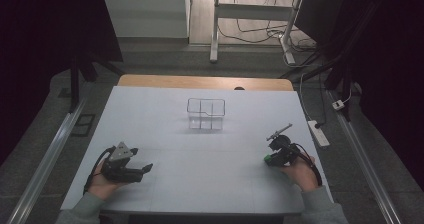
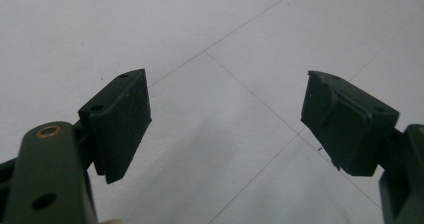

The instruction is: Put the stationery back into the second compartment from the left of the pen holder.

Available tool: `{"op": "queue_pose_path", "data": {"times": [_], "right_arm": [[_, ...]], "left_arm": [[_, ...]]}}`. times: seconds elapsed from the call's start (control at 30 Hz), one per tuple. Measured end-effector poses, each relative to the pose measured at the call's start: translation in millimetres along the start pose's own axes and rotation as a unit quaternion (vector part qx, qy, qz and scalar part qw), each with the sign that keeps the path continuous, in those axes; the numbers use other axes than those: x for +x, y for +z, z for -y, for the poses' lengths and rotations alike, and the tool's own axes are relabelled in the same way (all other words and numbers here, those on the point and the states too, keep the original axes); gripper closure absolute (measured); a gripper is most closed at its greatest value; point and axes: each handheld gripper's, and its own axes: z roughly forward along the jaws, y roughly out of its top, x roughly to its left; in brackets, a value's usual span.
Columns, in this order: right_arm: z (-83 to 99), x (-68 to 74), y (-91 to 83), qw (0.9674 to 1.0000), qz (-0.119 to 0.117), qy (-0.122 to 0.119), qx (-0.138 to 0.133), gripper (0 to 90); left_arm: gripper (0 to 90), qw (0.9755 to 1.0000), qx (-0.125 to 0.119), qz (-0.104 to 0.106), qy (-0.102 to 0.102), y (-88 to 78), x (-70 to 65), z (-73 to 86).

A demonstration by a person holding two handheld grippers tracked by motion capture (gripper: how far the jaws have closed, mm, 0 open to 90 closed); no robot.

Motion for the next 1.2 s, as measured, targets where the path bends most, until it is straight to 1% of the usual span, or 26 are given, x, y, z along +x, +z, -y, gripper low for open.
{"op": "queue_pose_path", "data": {"times": [0.1, 0.13, 0.2, 0.27, 0.33, 0.43, 0.53, 0.73, 0.8, 1.0, 1.2], "right_arm": [[-0.6, -0.4, -4.5, 0.9998, 0.001, 0.0, -0.022, 66.8], [-0.7, -1.0, -6.7, 0.9997, -0.001, -0.001, -0.025, 66.7], [-0.3, -2.1, -10.9, 0.9992, -0.004, 0.001, -0.039, 66.7], [-0.1, -3.2, -15.3, 0.9986, -0.003, 0.002, -0.052, 66.7], [0.1, -4.1, -20.3, 0.9979, -0.002, 0.003, -0.065, 66.8], [0.0, -4.3, -27.1, 0.9963, -0.007, 0.006, -0.085, 66.8], [-0.2, -4.4, -33.5, 0.9947, -0.003, 0.007, -0.102, 66.7], [0.6, -5.6, -41.7, 0.9908, -0.008, 0.012, -0.135, 66.7], [0.6, -5.3, -43.6, 0.99, -0.008, 0.012, -0.14, 66.7], [-0.1, -4.0, -48.0, 0.9863, -0.013, 0.014, -0.164, 66.7], [0.1, -3.9, -53.7, 0.9804, -0.019, 0.016, -0.195, 66.7]], "left_arm": [[19.7, 1.0, 0.0, 0.0, 0.0, 0.1, 0.1, 0.1], [19.7, 1.0, 0.0, 0.0, 0.0, 0.1, 0.1, 0.1], [19.7, 1.0, 0.0, 0.0, 0.001, 0.1, 0.0, 0.1], [19.7, 1.0, 0.001, 0.0, 0.001, 0.2, 0.0, 0.1], [19.7, 1.0, 0.001, 0.0, 0.001, 0.3, 0.0, 0.1], [19.7, 1.0, 0.001, 0.0, 0.001, 0.3, 0.1, 0.1], [19.7, 1.0, 0.001, 0.0, 0.001, 0.3, 0.1, 0.1], [19.7, 1.0, 0.001, -0.001, 0.001, 0.3, 0.0, 0.1], [19.7, 1.0, 0.001, -0.001, 0.001, 0.3, 0.0, 0.1], [19.6, 1.0, 0.002, -0.001, 0.002, 0.8, -0.3, 0.1], [19.5, 1.0, 0.002, -0.001, 0.003, 0.9, -0.6, 0.0]]}}
